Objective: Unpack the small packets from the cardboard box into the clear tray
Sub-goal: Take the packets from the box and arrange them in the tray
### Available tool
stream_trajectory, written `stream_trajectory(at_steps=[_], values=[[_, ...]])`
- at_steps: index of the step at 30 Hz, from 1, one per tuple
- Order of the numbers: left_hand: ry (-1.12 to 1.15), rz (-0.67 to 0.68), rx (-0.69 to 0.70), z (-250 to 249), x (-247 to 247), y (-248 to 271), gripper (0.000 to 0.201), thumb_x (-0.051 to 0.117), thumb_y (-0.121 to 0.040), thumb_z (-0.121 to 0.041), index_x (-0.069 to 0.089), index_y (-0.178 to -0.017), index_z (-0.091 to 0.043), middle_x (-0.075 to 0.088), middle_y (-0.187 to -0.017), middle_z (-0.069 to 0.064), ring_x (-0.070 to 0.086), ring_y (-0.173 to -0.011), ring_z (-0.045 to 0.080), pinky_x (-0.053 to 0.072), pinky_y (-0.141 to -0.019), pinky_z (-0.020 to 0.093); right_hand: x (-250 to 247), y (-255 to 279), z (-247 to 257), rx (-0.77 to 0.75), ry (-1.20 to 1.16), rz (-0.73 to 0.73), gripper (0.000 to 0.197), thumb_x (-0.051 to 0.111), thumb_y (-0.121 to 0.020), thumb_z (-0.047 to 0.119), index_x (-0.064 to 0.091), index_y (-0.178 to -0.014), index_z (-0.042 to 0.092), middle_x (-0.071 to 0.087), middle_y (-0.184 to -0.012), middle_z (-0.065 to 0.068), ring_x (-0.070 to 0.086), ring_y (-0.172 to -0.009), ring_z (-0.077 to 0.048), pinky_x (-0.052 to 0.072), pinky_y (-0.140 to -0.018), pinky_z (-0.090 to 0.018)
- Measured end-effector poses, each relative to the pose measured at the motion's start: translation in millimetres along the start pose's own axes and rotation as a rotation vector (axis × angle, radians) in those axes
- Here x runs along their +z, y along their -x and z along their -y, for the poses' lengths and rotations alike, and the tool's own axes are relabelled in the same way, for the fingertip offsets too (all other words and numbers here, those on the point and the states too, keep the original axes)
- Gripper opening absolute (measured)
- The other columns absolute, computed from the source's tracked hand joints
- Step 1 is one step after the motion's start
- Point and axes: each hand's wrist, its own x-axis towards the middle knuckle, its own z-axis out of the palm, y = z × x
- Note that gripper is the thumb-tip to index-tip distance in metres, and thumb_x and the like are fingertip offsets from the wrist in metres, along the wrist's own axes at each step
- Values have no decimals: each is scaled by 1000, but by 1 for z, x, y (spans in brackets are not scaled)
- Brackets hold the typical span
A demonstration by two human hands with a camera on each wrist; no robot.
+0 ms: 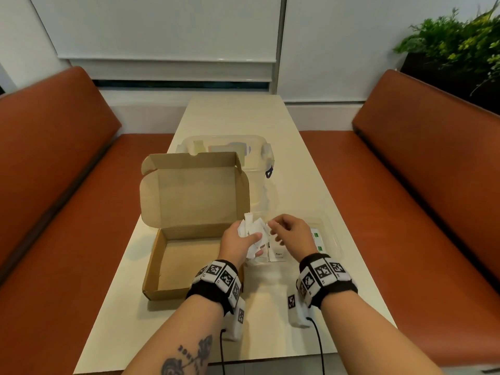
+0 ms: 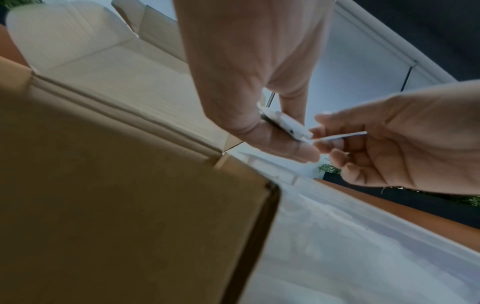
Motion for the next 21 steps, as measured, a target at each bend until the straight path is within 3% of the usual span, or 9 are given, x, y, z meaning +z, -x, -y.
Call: stream_trajectory(at_steps=[2, 6, 10, 15, 21], values=[[31, 19, -1, -1, 2, 0, 29, 68, -81, 6, 60, -105, -8, 65, -96, 14, 66, -83, 30, 58, -58, 37, 0, -2, 6, -4, -12, 46, 9, 66, -85, 22, 67, -81, 15, 66, -72, -6, 57, -62, -12, 50, -61, -25], [46, 39, 20, -6, 4, 0, 31, 70, -82, 1, 62, -110, -8, 66, -97, 10, 67, -84, 25, 59, -61, 36, 2, -5, 12, -4, 0, 61, 8, 71, -81, 16, 66, -87, 13, 62, -75, -2, 57, -67, -13, 53, -68, -29], [80, 59, 23, -5, 1, 2, 26, 70, -83, -1, 63, -102, -18, 68, -101, 12, 68, -82, 25, 57, -56, 30, 4, -5, 12, 6, -64, 26, 10, 70, -82, 10, 63, -90, 10, 58, -74, -1, 56, -64, -13, 52, -59, -18], [91, 95, 32, 0, -5, 6, 23, 72, -82, -8, 65, -102, -17, 71, -97, 10, 71, -78, 21, 56, -55, 30, 4, 1, 7, 11, -107, 46, 6, 69, -81, 6, 63, -80, 7, 58, -68, -4, 56, -63, -14, 52, -59, -22], [102, 77, 23, 3, -9, 7, 17, 69, -85, -7, 65, -97, -17, 72, -89, 7, 71, -73, 18, 56, -53, 30, 3, 7, 4, 28, -126, 44, 4, 68, -82, 4, 64, -82, 6, 61, -69, -4, 58, -62, -12, 50, -55, -14]])
